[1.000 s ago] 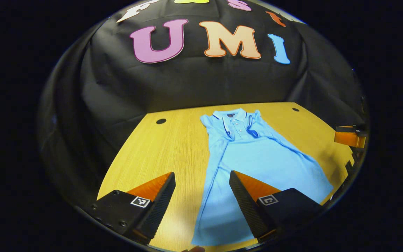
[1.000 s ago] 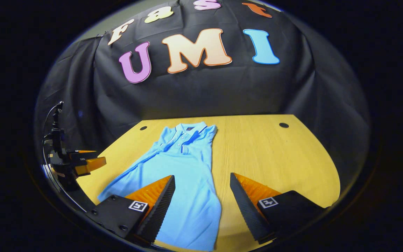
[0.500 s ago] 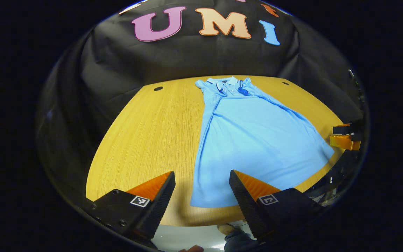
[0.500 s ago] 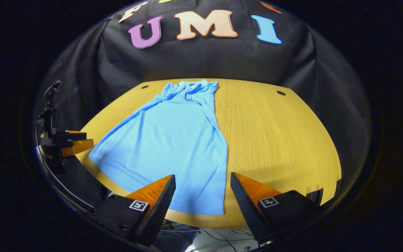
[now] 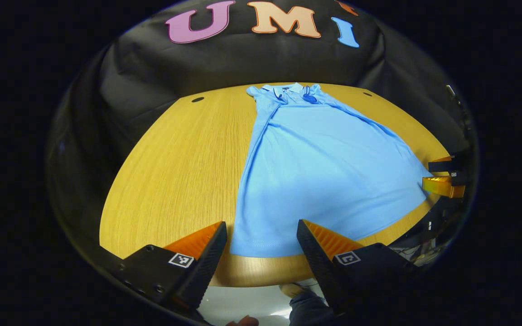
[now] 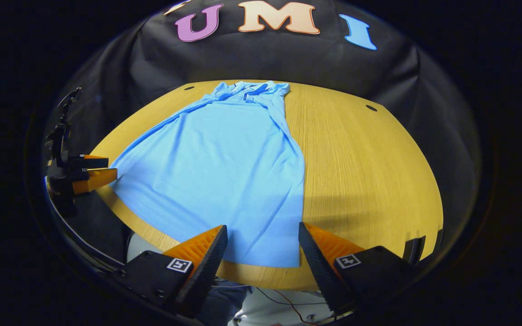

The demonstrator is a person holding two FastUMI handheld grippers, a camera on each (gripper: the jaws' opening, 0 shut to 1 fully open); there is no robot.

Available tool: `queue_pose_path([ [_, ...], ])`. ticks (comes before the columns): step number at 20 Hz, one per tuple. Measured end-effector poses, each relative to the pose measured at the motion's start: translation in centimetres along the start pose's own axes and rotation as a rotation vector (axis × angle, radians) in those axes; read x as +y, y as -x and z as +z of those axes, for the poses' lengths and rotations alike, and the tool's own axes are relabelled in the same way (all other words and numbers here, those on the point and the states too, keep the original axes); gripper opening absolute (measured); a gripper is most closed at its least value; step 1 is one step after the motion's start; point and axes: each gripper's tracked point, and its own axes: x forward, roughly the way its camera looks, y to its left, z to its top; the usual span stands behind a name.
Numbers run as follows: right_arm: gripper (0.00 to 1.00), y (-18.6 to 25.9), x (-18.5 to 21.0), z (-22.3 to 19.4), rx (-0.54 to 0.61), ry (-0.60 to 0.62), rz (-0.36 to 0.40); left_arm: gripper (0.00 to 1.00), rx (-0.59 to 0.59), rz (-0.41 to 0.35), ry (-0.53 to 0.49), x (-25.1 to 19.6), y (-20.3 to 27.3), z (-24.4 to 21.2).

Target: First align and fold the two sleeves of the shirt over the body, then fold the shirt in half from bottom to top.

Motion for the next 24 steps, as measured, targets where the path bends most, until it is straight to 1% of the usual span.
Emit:
queue_pose_path([
  [1, 0.94, -0.1, 0.0, -0.3, 0.009, 0.003, 0.002, 0.96, -0.022, -0.009, 0.012, -0.1, -0.1, 0.4],
  [2, 0.98, -0.1, 0.0, -0.2, 0.002, -0.008, 0.003, 0.94, -0.004, -0.014, 0.017, -0.2, -0.3, 0.2],
  [3, 0.99, -0.1, 0.0, -0.2, 0.009, -0.021, 0.005, 0.93, -0.030, -0.026, 0.020, -0.5, -0.4, 0.4],
  [4, 0.95, -0.2, -0.1, -0.4, 0.013, -0.038, 0.004, 0.94, -0.021, -0.042, 0.021, -0.8, -0.5, 0.2],
  [5, 0.99, -0.2, -0.1, -0.2, 0.014, -0.048, 0.000, 0.95, -0.034, -0.049, 0.012, -0.9, -0.4, 0.3],
  [6, 0.95, -0.1, 0.1, -0.2, 0.017, -0.044, -0.002, 0.96, -0.032, -0.063, 0.009, -1.3, -0.4, 0.3],
  [7, 0.99, -0.1, 0.3, -0.2, 0.013, -0.042, 0.007, 0.94, -0.040, -0.070, -0.002, -1.8, -0.2, 0.4],
  [8, 0.95, -0.2, 0.9, -0.3, 0.012, -0.034, 0.018, 0.78, -0.045, -0.088, -0.007, -2.6, -0.6, 0.3],
  [9, 0.82, -0.2, 1.6, -0.1, 0.003, -0.021, 0.034, 0.71, -0.054, -0.083, -0.006, -3.0, -0.6, 0.3],
  [10, 0.62, -0.2, 2.3, -0.1, -0.005, -0.012, 0.047, 0.48, -0.061, -0.086, 0.000, -3.3, -0.8, 0.5],
  [11, 0.43, -0.1, 3.0, 0.0, -0.012, -0.008, 0.060, 0.42, -0.070, -0.091, 0.010, -3.8, -0.9, 0.7],
  [12, 0.24, -0.2, 3.0, 0.1, -0.023, -0.005, 0.053, 0.23, -0.078, -0.095, 0.031, -4.0, -0.9, 0.8],
  [13, 0.08, -0.5, 3.2, 0.0, -0.022, -0.007, 0.058, 0.12, -0.080, -0.087, 0.049, -4.0, -1.0, 0.9],
  [14, 0.08, -0.3, 3.2, 0.1, -0.023, -0.029, 0.055, 0.01, -0.071, -0.082, 0.056, -4.1, -0.9, 0.9],
  [15, 0.03, -0.4, 3.1, 0.2, -0.025, -0.051, 0.059, 0.00, -0.058, -0.077, 0.056, -4.1, -1.2, 0.8],
  [18, 0.02, 0.2, 3.6, 0.7, -0.025, -0.091, 0.083, 0.02, -0.003, -0.043, 0.062, -4.2, -1.2, 1.0],
  [19, 0.03, 0.4, 3.8, 1.5, -0.037, -0.100, 0.095, 0.00, -0.007, -0.043, 0.072, -4.4, -0.9, 1.6],
  [21, 0.02, 1.6, 4.0, 3.6, -0.074, -0.102, 0.112, 0.00, -0.049, -0.072, 0.101, -5.1, -0.1, 3.9],
  [24, 0.02, 2.2, 4.1, 7.3, -0.133, -0.111, 0.129, 0.00, -0.095, -0.080, 0.110, -5.1, 0.5, 7.4],
])
